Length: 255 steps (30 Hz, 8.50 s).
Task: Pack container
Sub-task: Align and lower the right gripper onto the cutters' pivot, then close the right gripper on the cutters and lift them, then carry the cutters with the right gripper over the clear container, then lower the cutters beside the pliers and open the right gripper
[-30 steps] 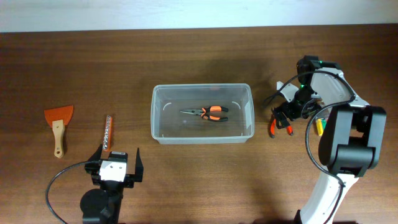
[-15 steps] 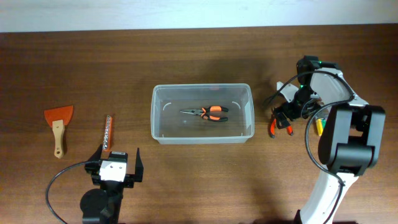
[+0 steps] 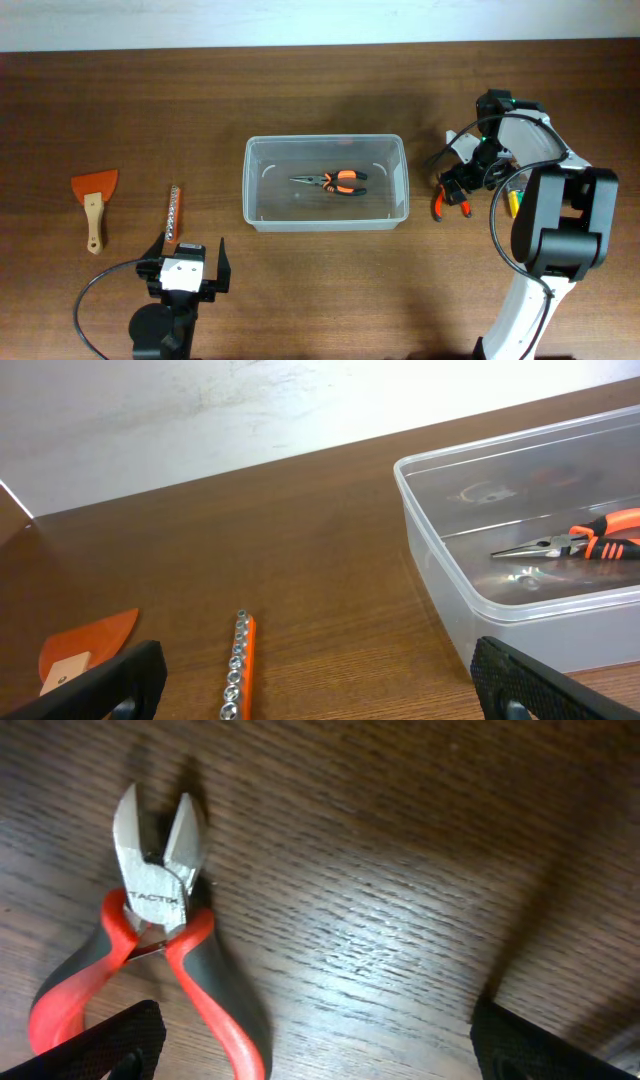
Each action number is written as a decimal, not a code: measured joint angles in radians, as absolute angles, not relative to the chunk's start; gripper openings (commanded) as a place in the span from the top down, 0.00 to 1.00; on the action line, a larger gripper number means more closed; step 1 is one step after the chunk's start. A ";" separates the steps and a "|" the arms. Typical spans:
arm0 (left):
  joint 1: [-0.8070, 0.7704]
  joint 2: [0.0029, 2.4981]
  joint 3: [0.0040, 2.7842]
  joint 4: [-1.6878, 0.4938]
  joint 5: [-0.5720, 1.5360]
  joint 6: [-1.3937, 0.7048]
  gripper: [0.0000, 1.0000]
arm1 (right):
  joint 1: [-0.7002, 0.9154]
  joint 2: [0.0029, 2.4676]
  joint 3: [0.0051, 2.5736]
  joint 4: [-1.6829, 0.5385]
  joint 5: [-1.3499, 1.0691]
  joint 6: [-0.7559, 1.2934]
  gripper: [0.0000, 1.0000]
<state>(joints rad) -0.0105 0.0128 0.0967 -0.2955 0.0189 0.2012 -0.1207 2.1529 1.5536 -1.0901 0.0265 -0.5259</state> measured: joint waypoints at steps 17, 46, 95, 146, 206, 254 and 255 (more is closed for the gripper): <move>-0.010 0.013 0.097 -0.296 0.019 0.201 0.01 | -0.118 2.140 1.521 -1.040 0.046 -0.519 0.01; -0.010 0.013 0.097 -0.296 0.019 0.202 0.01 | -0.119 2.132 1.506 -1.015 0.044 -0.514 0.34; -0.010 0.013 0.097 -0.296 0.019 0.202 0.01 | -0.120 2.128 1.505 -1.000 0.014 -0.505 0.96; -0.010 0.013 0.097 -0.295 0.019 0.201 0.01 | 0.307 2.172 2.581 -1.685 -0.143 -0.533 0.96; -0.010 0.013 0.097 -0.296 0.019 0.201 0.01 | 0.560 2.315 2.125 -1.319 -0.158 -0.811 0.96; -0.010 0.013 0.097 -0.295 0.019 0.201 0.01 | 0.553 2.354 1.991 -1.180 -0.187 -0.808 0.84; -0.010 0.013 0.097 -0.296 0.019 0.202 0.01 | 0.551 2.354 1.991 -1.180 -0.188 -0.805 0.84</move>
